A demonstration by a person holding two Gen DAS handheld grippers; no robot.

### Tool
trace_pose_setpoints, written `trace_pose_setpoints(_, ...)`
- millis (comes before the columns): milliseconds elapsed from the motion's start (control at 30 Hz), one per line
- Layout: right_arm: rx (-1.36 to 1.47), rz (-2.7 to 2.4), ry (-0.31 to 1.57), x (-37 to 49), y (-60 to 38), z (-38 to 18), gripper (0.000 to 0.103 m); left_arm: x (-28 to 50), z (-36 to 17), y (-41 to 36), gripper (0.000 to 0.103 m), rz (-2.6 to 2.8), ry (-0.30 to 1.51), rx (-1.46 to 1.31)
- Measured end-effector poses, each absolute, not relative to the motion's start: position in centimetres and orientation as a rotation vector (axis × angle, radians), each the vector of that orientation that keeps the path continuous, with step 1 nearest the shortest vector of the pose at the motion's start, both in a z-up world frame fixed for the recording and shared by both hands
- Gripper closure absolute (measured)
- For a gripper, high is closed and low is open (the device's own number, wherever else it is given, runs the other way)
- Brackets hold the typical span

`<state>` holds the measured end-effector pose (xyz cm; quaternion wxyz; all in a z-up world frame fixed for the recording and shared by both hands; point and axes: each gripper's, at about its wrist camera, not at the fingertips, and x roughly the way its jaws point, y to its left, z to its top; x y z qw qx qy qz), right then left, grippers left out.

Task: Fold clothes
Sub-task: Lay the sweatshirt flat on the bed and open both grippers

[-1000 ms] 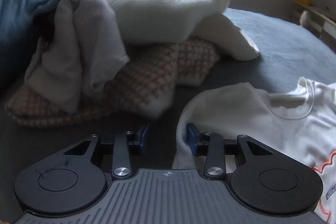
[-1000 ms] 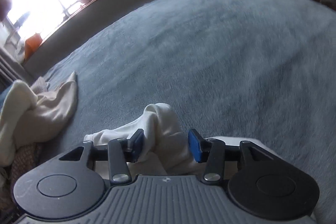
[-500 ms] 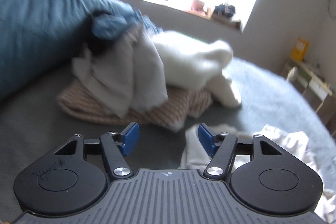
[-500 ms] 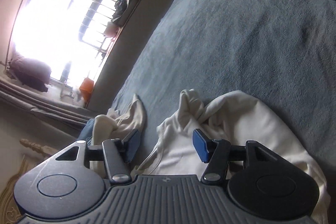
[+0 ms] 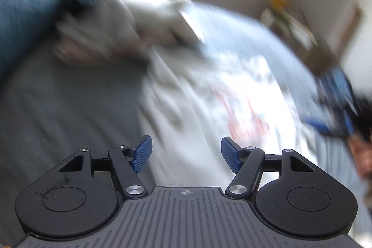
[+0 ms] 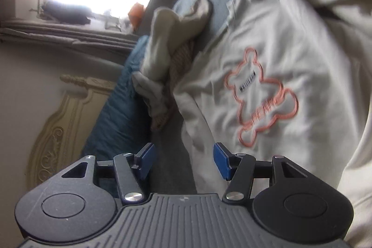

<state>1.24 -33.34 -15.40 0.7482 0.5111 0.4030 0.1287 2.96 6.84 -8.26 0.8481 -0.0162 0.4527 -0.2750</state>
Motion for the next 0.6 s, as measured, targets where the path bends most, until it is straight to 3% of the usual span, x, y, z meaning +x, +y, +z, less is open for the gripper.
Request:
trace_pose_setpoints(267,0.924,0.091,1.036,-0.5,-27.9,-23.0,0.044,-4.8,-17.5,-1.6,0.039,-0.701,0.983,0.378)
trace_pose_setpoints(300,0.901,0.086,1.052,-0.6,-27.9,-23.2,0.044,-4.9,-18.1,-1.7,0.042,-0.680,0.978,0.402)
trace_pose_setpoints(367,0.870,0.078,1.060,-0.6,-28.1,-23.4,0.044,-4.6,-18.8,-0.9,0.062,-0.647,0.978,0.386)
trace_pose_setpoints(400,0.866,0.076,1.054,-0.6,-28.3,-23.4,0.044,-4.2,-18.9,0.1,0.066,-0.633,0.983,0.340)
trace_pose_setpoints(433,0.864,0.075,1.048,-0.6,-28.5,-23.4,0.044,-3.7,-18.8,1.0,0.083,-0.624,0.990,0.276)
trace_pose_setpoints(600,0.919,0.071,1.055,-0.6,-29.3,-24.6,0.045,-1.8,-16.8,6.4,0.092,-0.509,0.977,0.069)
